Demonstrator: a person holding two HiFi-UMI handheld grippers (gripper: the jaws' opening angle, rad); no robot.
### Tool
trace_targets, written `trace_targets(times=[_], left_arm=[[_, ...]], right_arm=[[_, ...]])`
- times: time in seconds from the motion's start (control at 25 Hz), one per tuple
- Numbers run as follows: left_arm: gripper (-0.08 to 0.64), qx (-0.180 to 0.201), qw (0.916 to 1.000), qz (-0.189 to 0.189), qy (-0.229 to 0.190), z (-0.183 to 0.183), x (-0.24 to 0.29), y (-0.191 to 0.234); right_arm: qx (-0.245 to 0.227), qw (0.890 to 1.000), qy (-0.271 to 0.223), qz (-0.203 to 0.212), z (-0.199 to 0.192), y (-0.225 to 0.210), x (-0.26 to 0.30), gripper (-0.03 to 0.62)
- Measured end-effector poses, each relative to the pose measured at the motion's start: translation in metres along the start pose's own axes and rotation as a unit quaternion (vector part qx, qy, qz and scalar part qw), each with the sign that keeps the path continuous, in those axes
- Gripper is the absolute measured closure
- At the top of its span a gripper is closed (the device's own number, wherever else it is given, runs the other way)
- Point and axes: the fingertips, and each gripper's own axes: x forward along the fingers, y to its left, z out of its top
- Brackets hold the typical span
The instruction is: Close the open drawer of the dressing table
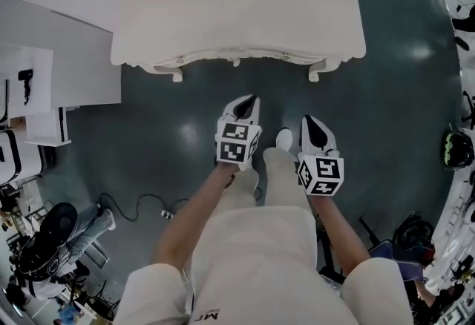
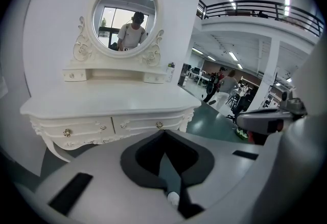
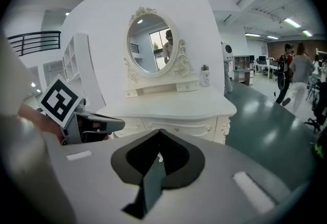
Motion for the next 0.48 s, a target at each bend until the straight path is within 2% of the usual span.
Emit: trace_targets(times=[0.48], left_arm=[[0.551,0.003,0.9989,-0.015,-0.044,0.021,-0.073,-0.009]], right_arm=[[-0.003,0.999,-0.033,-0.002,0.031,0.027,-0.032,0.591]])
